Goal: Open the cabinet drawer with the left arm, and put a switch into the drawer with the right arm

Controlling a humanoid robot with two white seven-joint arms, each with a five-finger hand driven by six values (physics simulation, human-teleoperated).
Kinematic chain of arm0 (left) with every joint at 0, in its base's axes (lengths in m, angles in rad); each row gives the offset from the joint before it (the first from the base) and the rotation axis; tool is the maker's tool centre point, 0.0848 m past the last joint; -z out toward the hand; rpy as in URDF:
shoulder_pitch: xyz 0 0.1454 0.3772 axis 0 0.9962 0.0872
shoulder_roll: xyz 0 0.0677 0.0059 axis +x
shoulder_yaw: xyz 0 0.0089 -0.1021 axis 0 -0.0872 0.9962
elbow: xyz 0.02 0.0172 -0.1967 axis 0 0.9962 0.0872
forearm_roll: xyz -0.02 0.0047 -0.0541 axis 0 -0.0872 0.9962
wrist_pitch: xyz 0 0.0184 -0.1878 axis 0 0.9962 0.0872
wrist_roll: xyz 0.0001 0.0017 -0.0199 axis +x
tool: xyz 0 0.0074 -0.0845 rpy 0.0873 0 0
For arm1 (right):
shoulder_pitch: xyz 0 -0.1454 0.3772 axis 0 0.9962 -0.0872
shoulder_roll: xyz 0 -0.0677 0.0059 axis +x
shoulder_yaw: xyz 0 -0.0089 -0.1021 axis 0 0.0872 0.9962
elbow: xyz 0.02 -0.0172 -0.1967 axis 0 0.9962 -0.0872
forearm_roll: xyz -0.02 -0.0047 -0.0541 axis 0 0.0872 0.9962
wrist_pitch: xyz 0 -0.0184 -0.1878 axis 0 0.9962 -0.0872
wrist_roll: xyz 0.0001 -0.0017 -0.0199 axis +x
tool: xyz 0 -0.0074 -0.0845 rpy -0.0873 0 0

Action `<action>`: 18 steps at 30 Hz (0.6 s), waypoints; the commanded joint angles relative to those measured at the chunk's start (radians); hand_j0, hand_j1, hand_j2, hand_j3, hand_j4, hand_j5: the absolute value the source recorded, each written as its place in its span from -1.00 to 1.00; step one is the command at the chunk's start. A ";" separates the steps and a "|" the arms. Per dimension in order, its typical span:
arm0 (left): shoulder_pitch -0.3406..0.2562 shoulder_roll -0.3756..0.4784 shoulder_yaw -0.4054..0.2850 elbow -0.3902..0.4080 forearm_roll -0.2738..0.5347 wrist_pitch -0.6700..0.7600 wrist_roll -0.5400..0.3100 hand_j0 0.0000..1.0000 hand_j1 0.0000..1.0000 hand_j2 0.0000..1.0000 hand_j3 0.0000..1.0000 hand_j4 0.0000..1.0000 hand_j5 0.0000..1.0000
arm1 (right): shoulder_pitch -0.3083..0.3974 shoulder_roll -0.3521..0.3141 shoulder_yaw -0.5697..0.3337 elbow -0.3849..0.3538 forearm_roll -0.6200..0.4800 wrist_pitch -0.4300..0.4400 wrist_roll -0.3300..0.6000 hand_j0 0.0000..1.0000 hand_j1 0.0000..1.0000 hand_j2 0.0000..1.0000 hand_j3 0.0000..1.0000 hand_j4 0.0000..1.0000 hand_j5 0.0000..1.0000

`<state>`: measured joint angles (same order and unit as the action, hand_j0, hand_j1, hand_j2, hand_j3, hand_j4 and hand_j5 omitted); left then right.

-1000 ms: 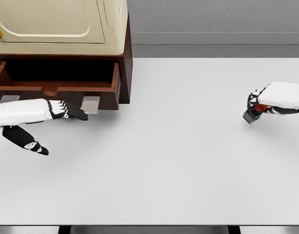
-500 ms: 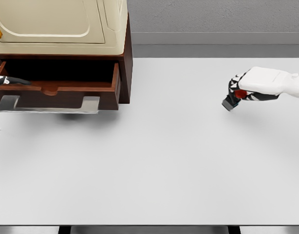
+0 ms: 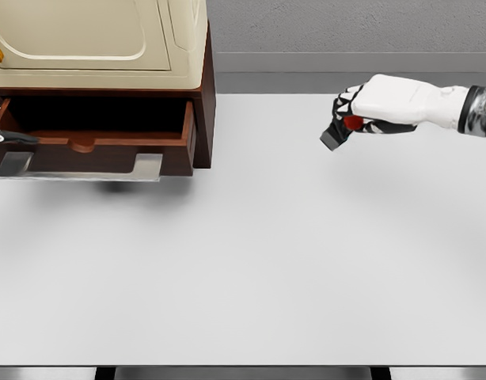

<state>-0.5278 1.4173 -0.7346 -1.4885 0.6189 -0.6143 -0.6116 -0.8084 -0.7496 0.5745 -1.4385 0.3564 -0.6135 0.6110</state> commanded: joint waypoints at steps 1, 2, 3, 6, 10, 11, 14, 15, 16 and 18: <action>0.000 0.002 0.001 0.017 -0.008 0.003 0.001 1.00 1.00 1.00 1.00 1.00 1.00 | -0.003 0.036 0.027 0.000 -0.007 0.003 0.000 -0.44 -0.44 -0.44 -0.44 -0.44 -0.44; 0.000 0.002 0.001 0.017 -0.008 0.003 0.001 1.00 1.00 1.00 1.00 1.00 1.00 | -0.017 0.044 0.033 0.000 -0.007 0.003 0.000 -0.44 -0.44 -0.44 -0.44 -0.44 -0.44; 0.000 0.002 0.001 0.017 -0.007 0.003 0.001 1.00 1.00 1.00 1.00 1.00 1.00 | -0.021 0.047 0.033 0.000 -0.007 0.003 0.000 -0.44 -0.44 -0.44 -0.44 -0.44 -0.44; -0.001 0.008 0.000 0.008 0.008 0.003 0.001 1.00 1.00 1.00 1.00 1.00 1.00 | -0.071 0.061 0.074 0.001 -0.007 0.003 0.000 -0.44 -0.44 -0.44 -0.44 -0.44 -0.44; -0.001 0.011 -0.002 0.005 0.024 0.003 0.001 1.00 1.00 1.00 1.00 1.00 1.00 | -0.124 0.101 0.114 0.001 -0.007 0.003 0.000 -0.44 -0.44 -0.44 -0.44 -0.44 -0.44; -0.003 0.017 0.000 0.004 0.033 0.003 0.001 1.00 1.00 1.00 1.00 1.00 1.00 | -0.146 0.113 0.140 0.003 -0.007 0.003 0.000 -0.44 -0.44 -0.44 -0.44 -0.44 -0.44; -0.027 0.015 0.004 -0.035 0.030 0.003 0.001 1.00 1.00 1.00 1.00 1.00 1.00 | -0.190 0.145 0.179 0.003 -0.008 0.003 0.000 -0.44 -0.44 -0.44 -0.44 -0.44 -0.44; -0.044 0.011 0.004 -0.035 0.027 0.003 0.001 1.00 1.00 1.00 1.00 1.00 1.00 | -0.202 0.154 0.193 0.003 -0.007 0.003 0.000 -0.44 -0.44 -0.44 -0.44 -0.44 -0.44; -0.061 0.012 0.003 -0.033 0.022 0.003 0.001 1.00 1.00 1.00 1.00 1.00 1.00 | -0.212 0.162 0.199 0.003 -0.008 0.003 0.000 -0.44 -0.44 -0.44 -0.44 -0.44 -0.44; -0.106 0.017 0.004 -0.033 -0.050 0.003 0.001 1.00 1.00 1.00 1.00 1.00 1.00 | -0.232 0.176 0.209 0.001 -0.008 0.003 0.000 -0.44 -0.44 -0.44 -0.44 -0.44 -0.44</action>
<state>-0.6470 1.4311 -0.7319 -1.5162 0.6041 -0.6124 -0.6109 -1.0508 -0.5905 0.7686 -1.4364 0.3560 -0.6146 0.6112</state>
